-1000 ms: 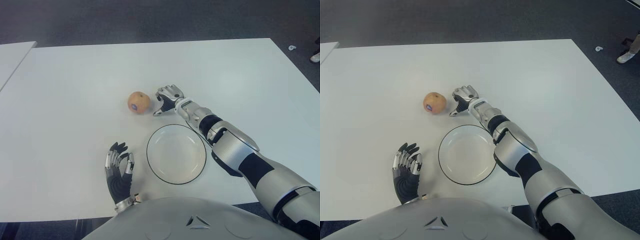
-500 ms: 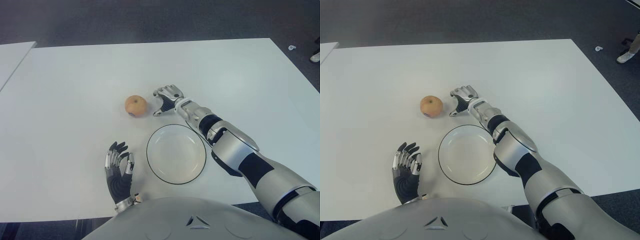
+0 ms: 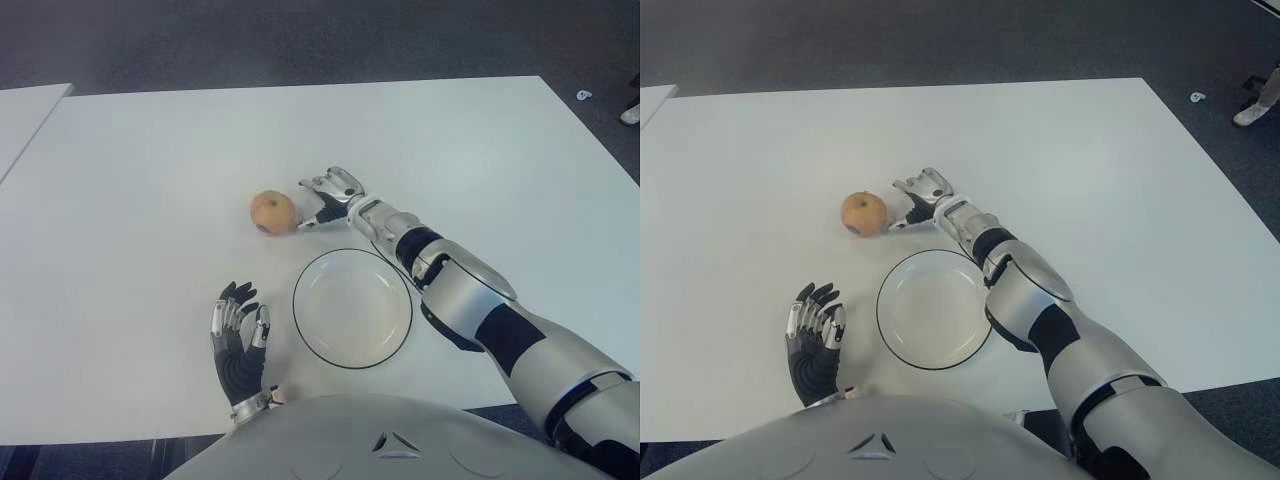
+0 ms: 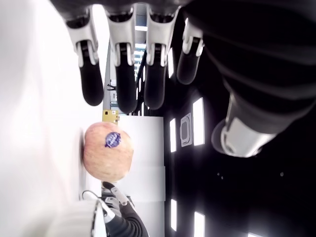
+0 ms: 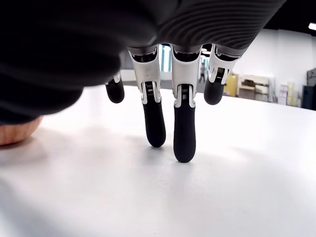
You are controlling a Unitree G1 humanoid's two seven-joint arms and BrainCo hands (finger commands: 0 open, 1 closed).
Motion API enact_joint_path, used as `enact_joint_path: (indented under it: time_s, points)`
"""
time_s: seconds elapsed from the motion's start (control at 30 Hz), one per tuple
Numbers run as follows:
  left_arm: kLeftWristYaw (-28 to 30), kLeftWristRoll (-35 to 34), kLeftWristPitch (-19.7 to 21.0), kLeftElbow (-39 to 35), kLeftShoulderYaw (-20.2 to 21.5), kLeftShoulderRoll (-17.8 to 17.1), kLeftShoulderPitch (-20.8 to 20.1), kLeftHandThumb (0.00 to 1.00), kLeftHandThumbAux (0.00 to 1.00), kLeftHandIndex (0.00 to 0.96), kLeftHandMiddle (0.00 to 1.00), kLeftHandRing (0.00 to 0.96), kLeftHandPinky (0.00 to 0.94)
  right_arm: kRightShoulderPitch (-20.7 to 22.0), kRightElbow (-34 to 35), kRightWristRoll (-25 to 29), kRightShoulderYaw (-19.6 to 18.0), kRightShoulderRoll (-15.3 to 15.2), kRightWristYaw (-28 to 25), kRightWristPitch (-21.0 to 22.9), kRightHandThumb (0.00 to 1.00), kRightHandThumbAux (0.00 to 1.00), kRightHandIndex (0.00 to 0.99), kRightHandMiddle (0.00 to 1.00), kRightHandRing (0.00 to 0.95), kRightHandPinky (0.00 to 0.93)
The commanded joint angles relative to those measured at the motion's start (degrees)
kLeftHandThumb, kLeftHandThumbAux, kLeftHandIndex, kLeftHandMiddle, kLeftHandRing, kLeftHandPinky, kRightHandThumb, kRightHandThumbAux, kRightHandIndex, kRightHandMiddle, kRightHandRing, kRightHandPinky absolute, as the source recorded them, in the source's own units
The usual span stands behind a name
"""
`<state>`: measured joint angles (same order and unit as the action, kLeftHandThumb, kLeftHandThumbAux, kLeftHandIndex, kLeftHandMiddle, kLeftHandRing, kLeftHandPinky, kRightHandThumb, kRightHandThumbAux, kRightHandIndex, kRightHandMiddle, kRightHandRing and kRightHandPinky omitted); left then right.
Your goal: Put the apples into the plate.
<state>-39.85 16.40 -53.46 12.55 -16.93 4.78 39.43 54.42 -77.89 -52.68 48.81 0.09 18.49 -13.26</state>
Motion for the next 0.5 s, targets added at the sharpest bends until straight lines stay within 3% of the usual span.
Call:
enact_joint_path:
  time_s: [0.03, 0.5]
  points:
    - [-0.26, 4.18, 3.04, 4.7, -4.49, 8.38, -0.6, 0.408, 0.622, 0.199, 0.298, 0.324, 0.348, -1.12, -1.46, -0.77, 0.75, 0.64, -4.12, -1.67, 0.215, 0.172, 0.0, 0.0, 0.0, 0.0]
    - [0.11, 3.98, 2.82, 5.56, -4.0, 8.3, -1.0, 0.403, 0.634, 0.198, 0.303, 0.331, 0.361, 4.42, -0.74, 0.17, -0.65, 0.04, -7.72, -4.22, 0.22, 0.15, 0.0, 0.0, 0.0, 0.0]
